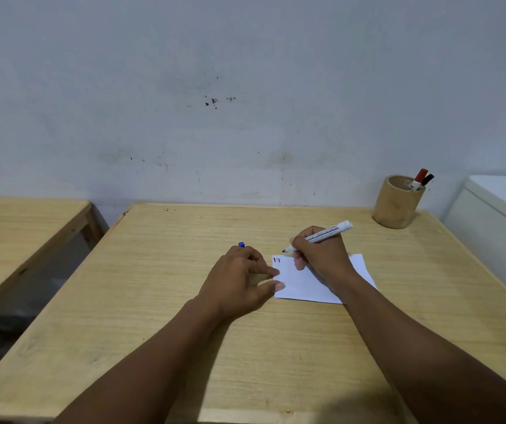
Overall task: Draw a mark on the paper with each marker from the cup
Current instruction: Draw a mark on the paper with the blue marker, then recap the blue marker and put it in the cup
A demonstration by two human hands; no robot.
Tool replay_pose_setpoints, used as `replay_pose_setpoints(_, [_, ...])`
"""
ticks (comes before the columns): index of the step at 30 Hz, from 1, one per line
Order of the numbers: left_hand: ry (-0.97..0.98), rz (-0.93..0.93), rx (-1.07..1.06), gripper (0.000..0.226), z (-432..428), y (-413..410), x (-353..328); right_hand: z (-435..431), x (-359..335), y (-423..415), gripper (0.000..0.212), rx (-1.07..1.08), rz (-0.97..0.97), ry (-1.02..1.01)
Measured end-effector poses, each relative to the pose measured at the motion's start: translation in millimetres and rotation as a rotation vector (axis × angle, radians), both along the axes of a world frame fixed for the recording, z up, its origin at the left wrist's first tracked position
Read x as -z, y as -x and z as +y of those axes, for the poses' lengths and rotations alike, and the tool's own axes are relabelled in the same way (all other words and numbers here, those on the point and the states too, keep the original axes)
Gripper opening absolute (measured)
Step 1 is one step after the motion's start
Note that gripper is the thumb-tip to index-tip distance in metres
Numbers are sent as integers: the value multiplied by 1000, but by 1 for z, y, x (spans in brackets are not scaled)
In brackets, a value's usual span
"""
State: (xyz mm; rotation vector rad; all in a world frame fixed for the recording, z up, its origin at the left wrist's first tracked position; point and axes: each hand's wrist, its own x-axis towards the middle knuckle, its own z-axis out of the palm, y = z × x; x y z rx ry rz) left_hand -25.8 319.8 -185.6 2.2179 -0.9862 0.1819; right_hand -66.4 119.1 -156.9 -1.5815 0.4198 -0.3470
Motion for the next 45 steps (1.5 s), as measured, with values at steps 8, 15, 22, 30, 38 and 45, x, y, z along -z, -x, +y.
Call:
replay_pose_setpoints(8, [186, -104, -228, 28, 2, -23, -29, -21, -28, -3, 15, 113, 2, -418])
replay_pose_setpoints(15, [-277, 120, -202, 22, 9, -61, -54, -30, -65, -11, 8, 13, -60, -566])
replay_pose_setpoints(22, [-229, 128, -184, 14, 3, -66, -49, -31, -67, -13, 13, 3, -23, -563])
replay_pose_setpoints(30, [650, 713, -167, 9, -30, -63, -96, -29, -68, -13, 17, -4, -63, -560])
replay_pose_setpoints(38, [789, 843, -67, 9, -72, -56, -112, -36, -78, -12, 21, 37, -122, -575])
replay_pose_setpoints(45, [729, 817, -10, 7, -97, -49, -114, -45, -77, -8, 16, 52, -157, -598])
